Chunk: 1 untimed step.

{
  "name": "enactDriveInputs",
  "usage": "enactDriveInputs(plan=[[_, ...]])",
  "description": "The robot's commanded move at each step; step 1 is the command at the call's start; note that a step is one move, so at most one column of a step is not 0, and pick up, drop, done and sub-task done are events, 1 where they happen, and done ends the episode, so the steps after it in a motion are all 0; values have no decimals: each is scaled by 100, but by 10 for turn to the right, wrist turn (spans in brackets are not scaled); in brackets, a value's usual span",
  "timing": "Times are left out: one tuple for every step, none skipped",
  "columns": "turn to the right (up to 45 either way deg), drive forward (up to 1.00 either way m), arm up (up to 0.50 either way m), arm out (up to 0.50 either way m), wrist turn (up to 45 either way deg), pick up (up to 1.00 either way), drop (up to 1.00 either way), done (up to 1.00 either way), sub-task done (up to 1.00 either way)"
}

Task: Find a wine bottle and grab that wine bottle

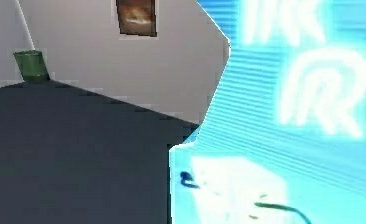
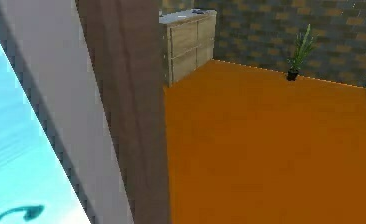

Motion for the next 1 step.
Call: enactDriveInputs(plan=[[-450,0,0,0,0,0,0,0,0]])
